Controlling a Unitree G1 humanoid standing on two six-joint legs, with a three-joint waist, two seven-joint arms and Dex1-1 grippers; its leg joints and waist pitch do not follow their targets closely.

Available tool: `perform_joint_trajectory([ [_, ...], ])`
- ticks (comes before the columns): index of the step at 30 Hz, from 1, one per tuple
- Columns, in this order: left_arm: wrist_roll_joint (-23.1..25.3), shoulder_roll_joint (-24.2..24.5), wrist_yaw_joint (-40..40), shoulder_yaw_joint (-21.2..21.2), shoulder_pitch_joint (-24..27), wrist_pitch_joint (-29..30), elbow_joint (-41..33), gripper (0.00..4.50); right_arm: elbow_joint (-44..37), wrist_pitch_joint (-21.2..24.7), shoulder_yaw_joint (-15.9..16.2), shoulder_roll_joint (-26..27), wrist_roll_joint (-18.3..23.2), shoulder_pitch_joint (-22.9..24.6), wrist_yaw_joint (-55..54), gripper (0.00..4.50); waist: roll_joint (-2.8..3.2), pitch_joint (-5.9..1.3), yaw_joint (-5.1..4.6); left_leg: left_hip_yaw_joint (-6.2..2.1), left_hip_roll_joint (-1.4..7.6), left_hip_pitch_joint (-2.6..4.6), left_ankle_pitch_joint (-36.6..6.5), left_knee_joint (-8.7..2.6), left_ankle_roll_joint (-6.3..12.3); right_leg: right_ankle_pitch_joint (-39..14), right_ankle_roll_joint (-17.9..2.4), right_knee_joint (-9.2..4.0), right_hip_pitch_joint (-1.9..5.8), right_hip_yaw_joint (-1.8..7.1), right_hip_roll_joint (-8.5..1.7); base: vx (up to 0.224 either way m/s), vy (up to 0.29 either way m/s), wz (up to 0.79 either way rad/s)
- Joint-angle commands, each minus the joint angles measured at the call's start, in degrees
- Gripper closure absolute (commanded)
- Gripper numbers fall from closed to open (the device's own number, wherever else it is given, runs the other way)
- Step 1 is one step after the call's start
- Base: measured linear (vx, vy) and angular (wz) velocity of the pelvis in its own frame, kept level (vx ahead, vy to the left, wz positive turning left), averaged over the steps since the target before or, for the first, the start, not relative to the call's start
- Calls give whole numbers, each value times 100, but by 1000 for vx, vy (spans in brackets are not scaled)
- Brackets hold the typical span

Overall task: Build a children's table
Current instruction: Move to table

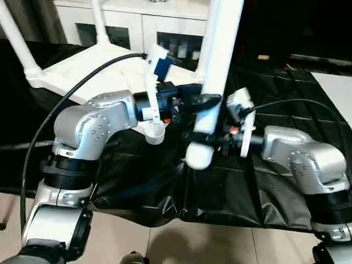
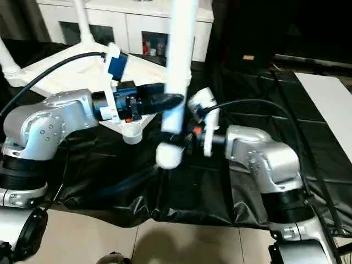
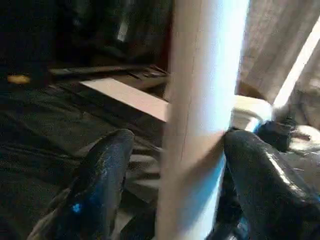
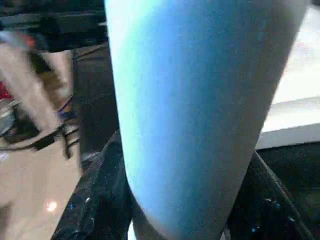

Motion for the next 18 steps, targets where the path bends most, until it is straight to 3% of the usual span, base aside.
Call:
perform_joint_trajectory([
  [1,454,-72,661,319,117,-527,151,88,-30,-298,-425,-33,-328,3,-647,262,68,-409,-4,-120,311,178,-554,-429,-120,405,-1325,-379,270,251,-464,0,0,0],
  [2,454,-72,661,319,117,-527,151,82,-30,-298,-425,-33,-328,3,-647,262,85,-405,-33,-128,311,180,-593,-432,-184,384,-1276,-392,269,248,-449,0,0,0],
  [3,1115,-67,1327,354,405,-1213,92,82,92,-776,-571,-37,-931,93,-1372,262,82,-402,-38,-145,323,160,-571,-437,-238,332,-1175,-409,278,250,-462,0,0,0],
  [5,1675,-56,1833,294,773,-1745,-96,82,93,-1102,-655,71,-1314,221,-1933,262,50,-410,-57,-126,304,163,-568,-432,-258,227,-1008,-420,285,262,-457,0,0,0],
  [6,2177,-38,2332,196,1155,-2124,-210,82,54,-1344,-658,242,-1674,387,-2513,262,77,-414,-68,-125,296,151,-481,-432,-238,299,-954,-400,282,260,-445,0,0,0],
  [7,2458,-17,2618,124,1381,-2324,-275,82,7,-1472,-640,344,-1879,500,-2859,262,45,-419,-77,-135,315,150,-441,-442,-224,327,-920,-406,276,252,-445,0,0,0],
  [9,2648,-88,2822,132,1738,-2711,-279,82,-124,-1631,-613,555,-2045,728,-3213,262,52,-427,-134,-127,287,145,-404,-435,-156,396,-866,-392,269,251,-425,0,0,0],
  [10,2655,-196,2929,209,1918,-2827,-261,82,-210,-1656,-623,715,-2031,870,-3358,262,38,-432,-134,-101,268,131,-410,-420,-53,420,-887,-409,279,282,-463,0,0,0],
  [12,2717,-347,3081,264,2199,-3065,-213,82,-240,-1707,-521,887,-2118,1065,-3583,262,26,-425,-80,-69,242,75,-551,-361,373,123,-1048,-512,316,391,-672,0,0,0],
  [13,2758,-395,3131,267,2270,-3157,-189,82,-227,-1738,-479,926,-2161,1109,-3655,262,-16,-396,-29,-92,230,4,-627,-228,655,-191,-1096,-656,360,541,-921,0,0,0],
  [14,2863,-421,3267,243,2345,-3228,-120,82,-182,-1777,-502,1091,-2060,1161,-3672,262,-29,-398,69,-198,256,-96,-644,42,831,-689,-1055,-802,436,767,-1311,0,0,0],
  [15,2948,-519,3437,292,2417,-3409,51,82,-74,-1903,-519,1306,-2012,1212,-3751,262,-26,-376,114,-359,318,-237,-677,308,851,-1301,-982,-916,445,949,-1621,-20,88,-7],
  [16,2948,-520,3438,292,2418,-3409,51,82,-73,-1904,-519,1307,-2012,1212,-3751,262,4,-374,121,-437,339,-308,-693,402,814,-1566,-990,-933,458,992,-1695,-17,143,-16],
  [17,2995,-538,3528,329,2416,-3476,139,82,-15,-1961,-507,1337,-2041,1216,-3761,262,25,-359,91,-516,323,-340,-600,311,770,-1936,-1049,-911,452,821,-1549,-17,143,-16],
  [18,3030,-556,3580,352,2411,-3579,224,82,54,-2057,-502,1357,-2131,1205,-3800,262,88,-362,96,-495,287,-283,-498,157,820,-2016,-1034,-884,405,693,-1357,-18,197,-9],
])
